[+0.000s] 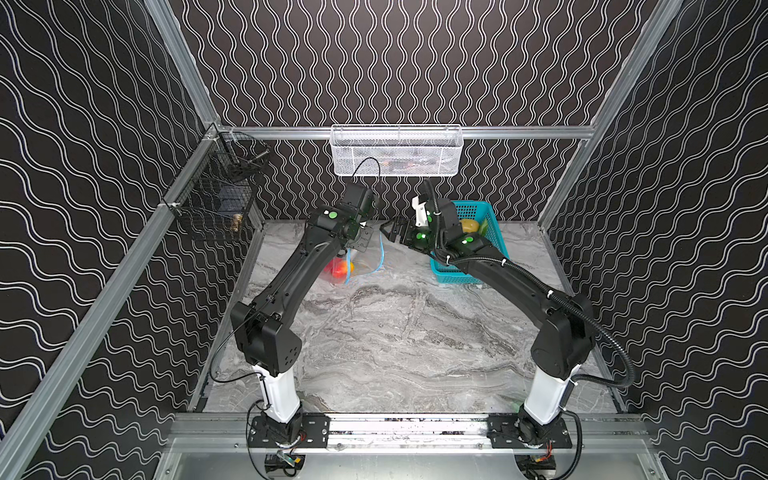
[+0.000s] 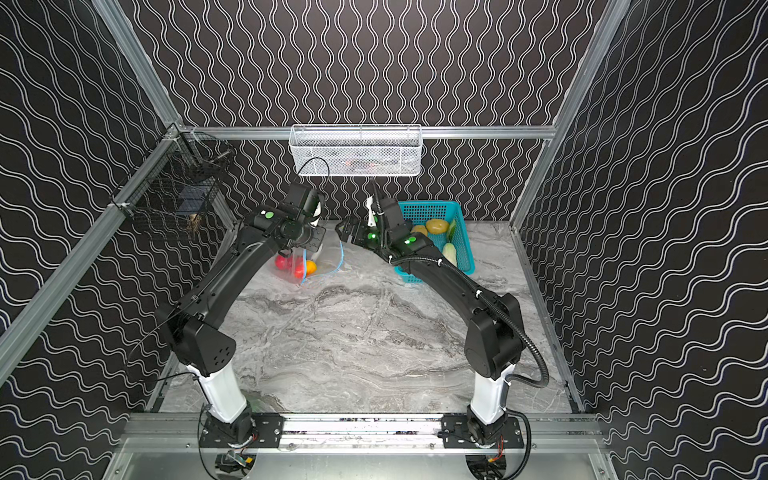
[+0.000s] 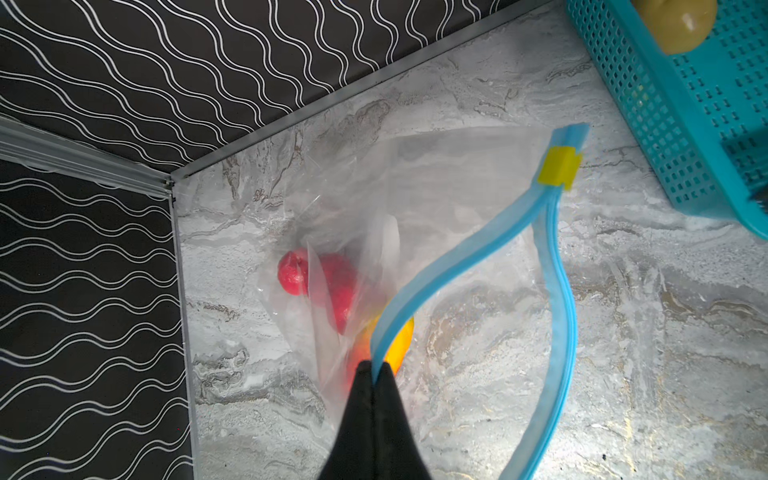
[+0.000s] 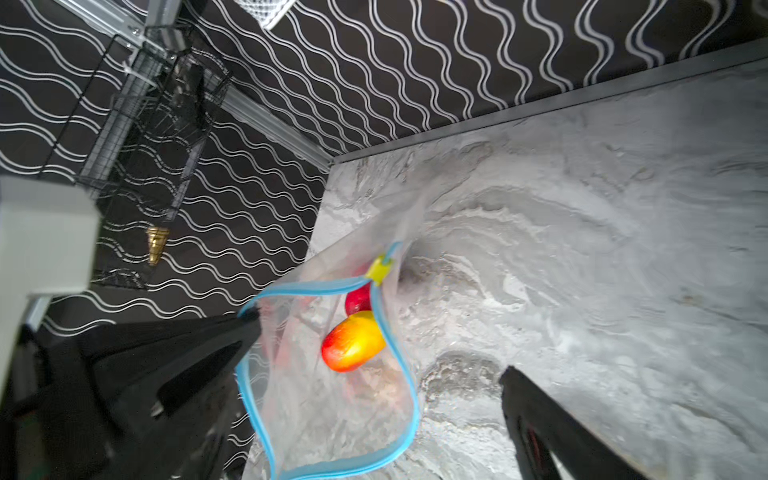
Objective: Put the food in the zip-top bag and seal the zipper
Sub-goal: 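Lower the mango into the bag and open the right gripper, then withdraw the right gripper from the bag back over the basket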
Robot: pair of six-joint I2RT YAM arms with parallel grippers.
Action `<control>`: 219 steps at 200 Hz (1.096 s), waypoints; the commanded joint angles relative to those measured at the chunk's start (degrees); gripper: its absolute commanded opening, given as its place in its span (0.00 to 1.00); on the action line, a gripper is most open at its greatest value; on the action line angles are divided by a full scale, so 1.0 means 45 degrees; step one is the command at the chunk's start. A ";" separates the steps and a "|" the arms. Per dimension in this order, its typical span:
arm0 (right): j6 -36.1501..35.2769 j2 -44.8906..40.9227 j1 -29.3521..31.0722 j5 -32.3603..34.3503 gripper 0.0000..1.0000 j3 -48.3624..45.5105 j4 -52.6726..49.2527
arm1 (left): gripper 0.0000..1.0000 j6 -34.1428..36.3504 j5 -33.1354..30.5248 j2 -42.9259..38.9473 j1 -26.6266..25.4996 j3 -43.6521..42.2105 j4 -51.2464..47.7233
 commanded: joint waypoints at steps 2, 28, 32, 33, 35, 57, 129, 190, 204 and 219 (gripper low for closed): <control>-0.0215 0.0250 -0.0279 0.1149 0.99 0.1030 -0.1840 | 0.00 0.0273 -0.0681 0.0060 0.0003 0.0331 0.0154; -0.0058 0.1231 -0.0775 0.1895 0.99 0.2520 -0.3939 | 0.00 0.0652 -0.1243 0.0228 -0.0009 0.0718 0.0154; -0.0048 0.1335 -0.0818 0.1978 0.99 0.2637 -0.4111 | 0.00 0.0709 -0.1322 0.0252 -0.0022 0.0774 0.0135; -0.0032 0.1398 -0.0841 0.2043 0.99 0.2729 -0.4245 | 0.00 0.0729 -0.1341 0.0252 -0.0023 0.0792 0.0135; -0.0010 0.1421 -0.0858 0.2067 0.99 0.2784 -0.4313 | 0.00 0.0763 -0.1379 0.0277 -0.0038 0.0841 0.0119; 0.0186 0.1979 -0.1249 0.2272 0.99 0.3447 -0.5298 | 0.00 0.1090 -0.2110 0.0441 -0.0240 0.0997 0.0168; 0.0000 0.2621 -0.1588 0.3033 0.99 0.3521 -0.5693 | 0.00 0.1513 -0.3393 0.0917 -0.0884 0.1391 0.0081; -0.1091 0.3023 -0.2808 -0.0874 0.99 0.2939 -0.4938 | 0.00 0.1150 -0.2556 -0.0039 -0.0864 0.0019 0.0362; -0.1139 0.2948 -0.2804 -0.0034 0.99 0.2780 -0.5079 | 0.00 0.1101 -0.2405 -0.0332 -0.0845 -0.0376 0.0512; -0.1183 0.3014 -0.2832 0.1136 0.99 0.2936 -0.5534 | 0.00 0.1000 -0.2213 -0.0573 -0.0768 -0.0718 0.0612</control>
